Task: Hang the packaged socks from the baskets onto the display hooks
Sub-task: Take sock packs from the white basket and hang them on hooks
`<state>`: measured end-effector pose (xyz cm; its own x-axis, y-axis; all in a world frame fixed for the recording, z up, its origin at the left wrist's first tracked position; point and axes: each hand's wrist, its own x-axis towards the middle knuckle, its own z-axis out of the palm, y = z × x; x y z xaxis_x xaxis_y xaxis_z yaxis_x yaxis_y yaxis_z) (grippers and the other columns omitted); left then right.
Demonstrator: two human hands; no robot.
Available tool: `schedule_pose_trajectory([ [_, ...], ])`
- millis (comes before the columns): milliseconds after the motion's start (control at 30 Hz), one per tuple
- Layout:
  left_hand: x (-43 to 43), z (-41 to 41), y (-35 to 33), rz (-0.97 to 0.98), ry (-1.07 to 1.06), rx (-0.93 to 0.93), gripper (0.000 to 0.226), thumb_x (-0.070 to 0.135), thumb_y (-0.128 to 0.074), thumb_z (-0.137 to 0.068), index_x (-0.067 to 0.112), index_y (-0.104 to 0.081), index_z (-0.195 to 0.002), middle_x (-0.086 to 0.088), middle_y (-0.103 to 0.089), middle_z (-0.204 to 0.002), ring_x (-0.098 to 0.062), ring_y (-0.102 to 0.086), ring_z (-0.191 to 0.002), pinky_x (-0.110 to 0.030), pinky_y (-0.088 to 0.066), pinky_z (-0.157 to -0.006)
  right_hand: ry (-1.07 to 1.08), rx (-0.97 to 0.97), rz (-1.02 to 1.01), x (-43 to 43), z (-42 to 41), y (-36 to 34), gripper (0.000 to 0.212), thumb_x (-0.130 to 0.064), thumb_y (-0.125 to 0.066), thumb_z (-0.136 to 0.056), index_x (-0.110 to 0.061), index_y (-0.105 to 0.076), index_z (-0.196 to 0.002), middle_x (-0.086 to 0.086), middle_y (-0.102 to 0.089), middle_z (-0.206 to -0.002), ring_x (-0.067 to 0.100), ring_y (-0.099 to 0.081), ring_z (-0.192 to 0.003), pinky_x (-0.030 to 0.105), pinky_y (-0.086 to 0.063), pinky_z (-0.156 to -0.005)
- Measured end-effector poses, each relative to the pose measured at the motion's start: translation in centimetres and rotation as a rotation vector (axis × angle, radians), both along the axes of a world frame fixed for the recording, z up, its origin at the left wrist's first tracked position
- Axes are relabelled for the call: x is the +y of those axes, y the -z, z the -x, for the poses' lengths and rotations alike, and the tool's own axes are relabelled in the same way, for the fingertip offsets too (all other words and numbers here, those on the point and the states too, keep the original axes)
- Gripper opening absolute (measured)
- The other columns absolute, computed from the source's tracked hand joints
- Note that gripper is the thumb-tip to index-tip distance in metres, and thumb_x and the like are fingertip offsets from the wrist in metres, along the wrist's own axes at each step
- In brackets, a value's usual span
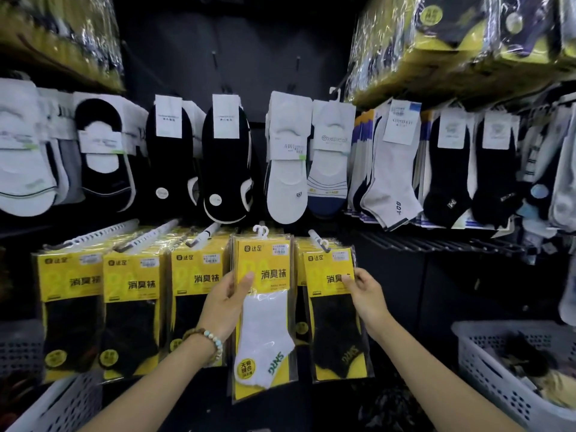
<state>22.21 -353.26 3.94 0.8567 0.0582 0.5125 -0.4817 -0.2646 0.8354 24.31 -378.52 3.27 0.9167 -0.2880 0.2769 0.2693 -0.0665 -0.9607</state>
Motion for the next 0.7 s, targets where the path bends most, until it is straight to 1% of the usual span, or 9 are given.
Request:
schedule_pose_trajectory([
  [100,0.1,-0.2,0.0,0.005,-0.006,0.007,0.027,0.044,-0.047,-0.090,0.022,-0.062,-0.087,0.016,-0.051,-0.053,0.000,-0.044,-0.049,-0.010,-0.035,-0.049,-0.009,0.045,-0.022,0.7,-1.7,0.2,0.013,-0.012,-0.055,-0.095,-0.009,-0.065,-0.103,0.006,-0.071,-0.101,0.020,-0.066,-0.097,0.031,-0.052,-0.087],
  [200,0.1,-0.3,0.1,0.020,-0.009,0.022,0.044,0.044,-0.047,-0.091,0.002,-0.060,-0.090,0.004,-0.038,-0.059,-0.010,-0.035,-0.053,-0.020,-0.031,-0.053,0.055,0.144,-0.114,0.8,-3.0,0.9,0.015,-0.020,-0.064,-0.090,-0.009,-0.068,-0.098,0.009,-0.069,-0.102,0.026,-0.064,-0.102,0.042,-0.049,-0.097],
  [267,0.2,-0.1,0.1,0.023,0.017,0.033,0.043,0.043,-0.046,-0.090,0.001,-0.056,-0.088,-0.002,-0.042,-0.066,-0.013,-0.040,-0.060,-0.023,-0.035,-0.059,0.122,0.229,-0.182,0.6,-3.5,1.7,0.024,-0.025,-0.072,-0.084,-0.007,-0.069,-0.099,0.012,-0.068,-0.106,0.029,-0.062,-0.105,0.044,-0.048,-0.099],
  [333,0.2,0.2,0.1,0.038,0.067,0.064,0.033,0.043,-0.046,-0.090,0.011,-0.053,-0.091,-0.006,-0.050,-0.083,-0.016,-0.046,-0.074,-0.034,-0.041,-0.071,0.195,0.279,-0.214,0.3,-3.3,2.5,0.024,-0.021,-0.074,-0.082,-0.005,-0.068,-0.098,0.015,-0.068,-0.108,0.030,-0.062,-0.105,0.043,-0.049,-0.098],
  [400,0.1,0.4,0.0,0.060,0.104,0.104,0.039,0.041,-0.047,-0.091,0.005,-0.058,-0.095,-0.007,-0.054,-0.088,-0.019,-0.050,-0.080,-0.041,-0.047,-0.080,0.275,0.293,-0.248,0.0,-2.7,3.0,0.023,-0.015,-0.074,-0.081,-0.003,-0.066,-0.099,0.017,-0.066,-0.111,0.031,-0.061,-0.106,0.042,-0.050,-0.097],
  [467,-0.1,0.8,0.0,0.087,0.109,0.108,0.032,0.042,-0.048,-0.090,0.013,-0.062,-0.088,0.003,-0.059,-0.078,-0.016,-0.054,-0.073,-0.026,-0.048,-0.071,0.299,0.271,-0.252,-0.1,-1.8,3.1,0.023,-0.014,-0.073,-0.083,-0.003,-0.064,-0.101,0.016,-0.065,-0.113,0.029,-0.061,-0.107,0.040,-0.049,-0.097],
  [533,-0.5,1.2,-0.1,0.108,0.104,0.116,0.027,0.042,-0.049,-0.090,0.018,-0.061,-0.083,0.009,-0.058,-0.075,-0.011,-0.052,-0.070,-0.012,-0.040,-0.061,0.207,0.212,-0.239,0.3,-0.4,2.2,0.018,-0.018,-0.067,-0.088,-0.007,-0.064,-0.102,0.010,-0.066,-0.110,0.021,-0.063,-0.098,0.033,-0.052,-0.089],
  [633,-1.2,1.5,0.5,0.141,0.101,0.164,0.031,0.040,-0.052,-0.090,0.011,-0.053,-0.078,-0.007,-0.050,-0.078,-0.014,-0.048,-0.074,-0.016,-0.036,-0.059,-0.009,0.111,-0.174,2.1,2.1,-0.1,0.011,-0.027,-0.059,-0.093,-0.019,-0.065,-0.097,0.001,-0.067,-0.102,0.012,-0.065,-0.091,0.021,-0.053,-0.073],
  [700,-2.1,2.0,0.6,0.200,0.135,0.184,0.023,0.038,-0.056,-0.089,0.018,-0.061,-0.081,0.001,-0.064,-0.077,-0.007,-0.061,-0.069,-0.011,-0.044,-0.058,-0.101,0.049,-0.100,3.4,3.6,-1.2,0.014,-0.030,-0.060,-0.092,-0.020,-0.066,-0.100,-0.001,-0.070,-0.100,0.011,-0.067,-0.090,0.018,-0.053,-0.070],
])
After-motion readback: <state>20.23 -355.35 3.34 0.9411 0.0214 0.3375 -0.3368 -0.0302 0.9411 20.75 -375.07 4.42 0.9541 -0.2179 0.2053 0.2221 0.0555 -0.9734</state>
